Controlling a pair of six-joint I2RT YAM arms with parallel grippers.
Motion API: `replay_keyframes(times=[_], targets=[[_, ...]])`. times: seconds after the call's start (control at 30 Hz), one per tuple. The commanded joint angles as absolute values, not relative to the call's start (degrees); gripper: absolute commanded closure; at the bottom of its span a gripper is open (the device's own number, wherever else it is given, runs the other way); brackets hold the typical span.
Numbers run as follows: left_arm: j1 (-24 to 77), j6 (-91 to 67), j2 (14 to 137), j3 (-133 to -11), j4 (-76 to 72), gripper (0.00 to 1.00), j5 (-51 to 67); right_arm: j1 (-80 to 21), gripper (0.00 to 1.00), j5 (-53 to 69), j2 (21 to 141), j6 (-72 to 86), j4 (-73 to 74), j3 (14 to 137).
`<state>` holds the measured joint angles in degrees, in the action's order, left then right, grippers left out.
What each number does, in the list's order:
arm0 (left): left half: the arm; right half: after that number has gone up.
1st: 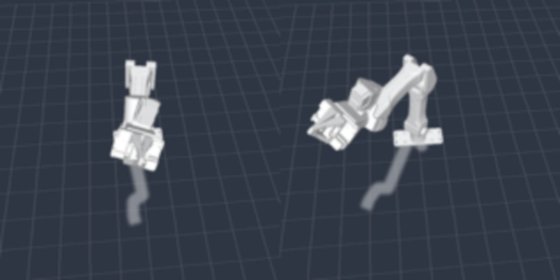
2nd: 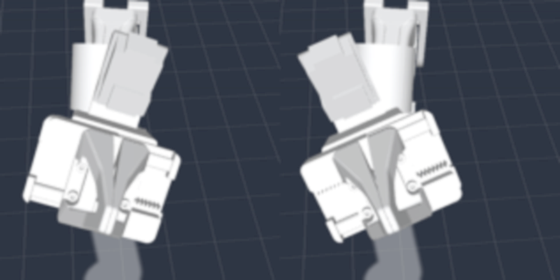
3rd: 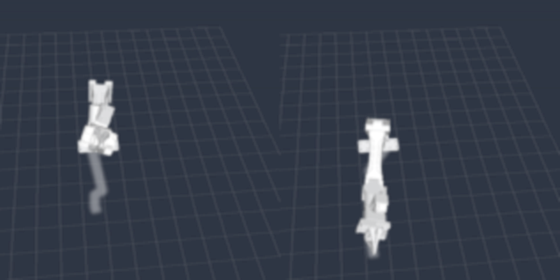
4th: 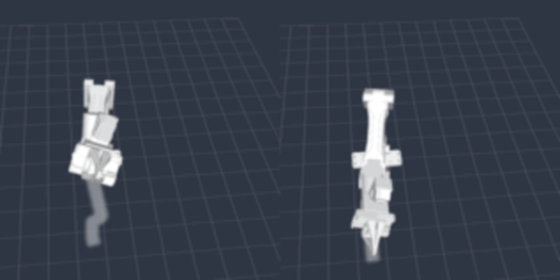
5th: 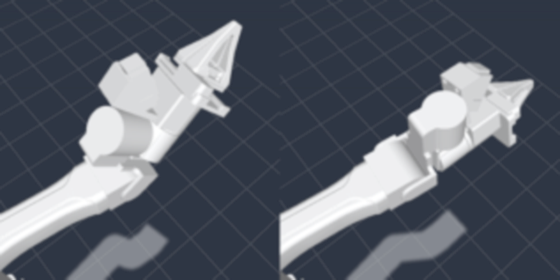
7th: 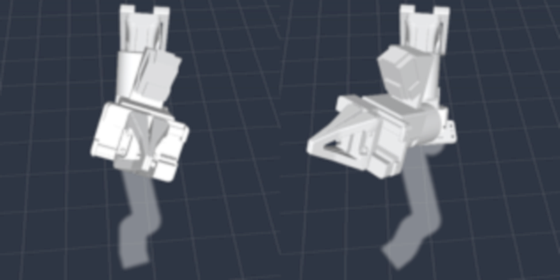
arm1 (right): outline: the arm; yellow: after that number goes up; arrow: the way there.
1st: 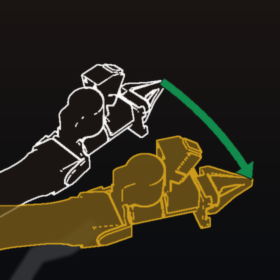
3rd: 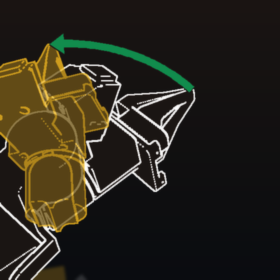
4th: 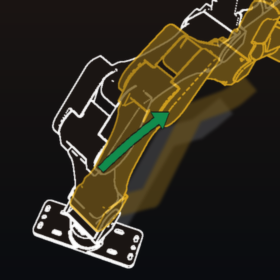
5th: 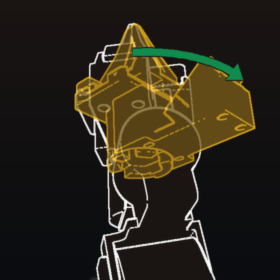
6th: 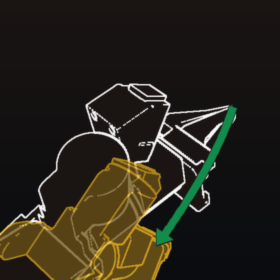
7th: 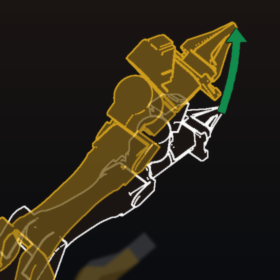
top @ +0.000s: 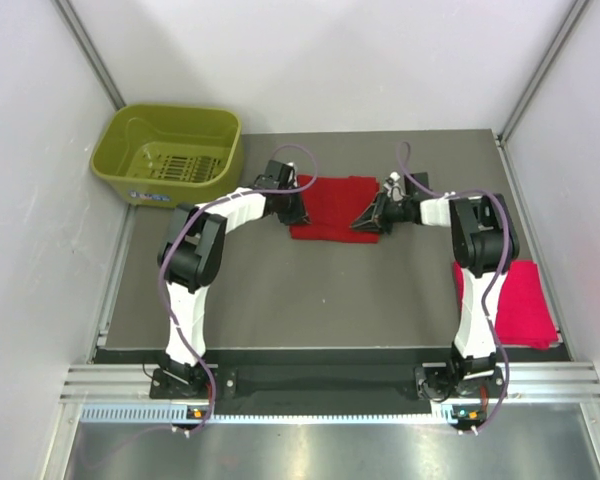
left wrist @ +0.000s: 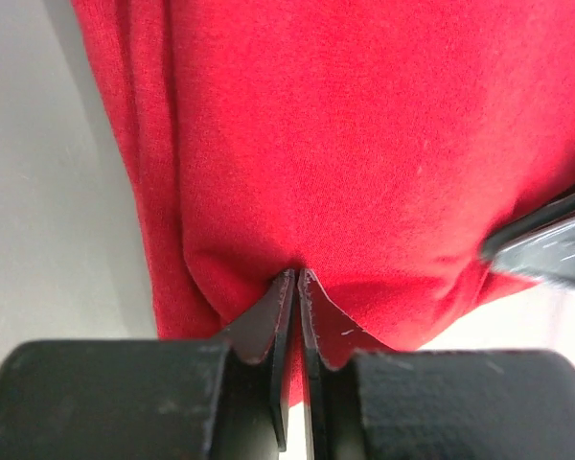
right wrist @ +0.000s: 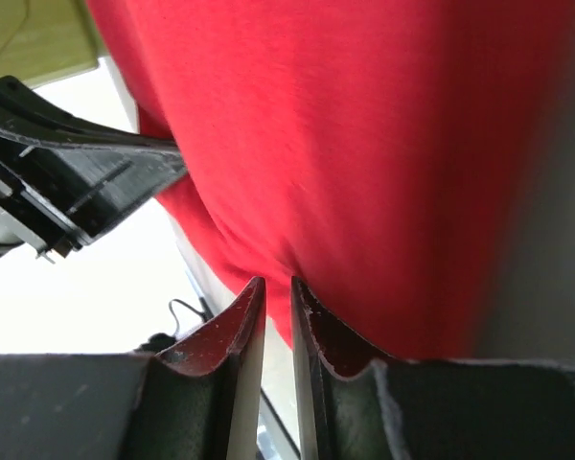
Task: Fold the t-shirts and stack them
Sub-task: Fold the tshirt
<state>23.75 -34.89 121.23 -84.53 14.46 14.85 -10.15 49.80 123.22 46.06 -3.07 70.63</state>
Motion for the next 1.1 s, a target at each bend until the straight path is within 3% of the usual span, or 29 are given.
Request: replay_keyframes(times=[0.0, 0.1, 0.2, 0.4, 0.57, 0.77, 1.07], targets=[[23.38, -28.13, 120.16, -86.13, 25.65, 0.89, 8.01, -5.99, 0.82, 45.44, 119.19, 32.64, 7.27, 73.03], [23.55, -28.12, 115.41, -86.22, 26.37, 0.87, 9.75, -5.8, 0.82, 44.21, 116.64, 28.48, 15.71, 76.46], [23.9, -31.54, 111.46, -84.73, 24.18, 0.86, 12.21, -6.94, 0.81, 45.0, 114.7, 31.09, 14.95, 77.08], [24.35, -40.51, 108.45, -73.49, 7.85, 0.85, 19.16, -11.16, 0.8, 48.51, 114.68, 42.08, 1.25, 73.65], [23.38, -41.49, 112.4, -68.39, 4.4, 0.86, 18.46, -11.08, 0.8, 50.18, 118.56, 43.6, -3.6, 70.06], [21.27, -37.97, 111.19, -65.57, 9.57, 0.87, 12.05, -5.64, 0.8, 50.01, 119.53, 35.7, 2.35, 65.92], [21.8, -35.51, 100.13, -68.73, 16.61, 0.86, 14.59, -1.23, 0.79, 47.99, 110.23, 30.92, 11.34, 65.83]])
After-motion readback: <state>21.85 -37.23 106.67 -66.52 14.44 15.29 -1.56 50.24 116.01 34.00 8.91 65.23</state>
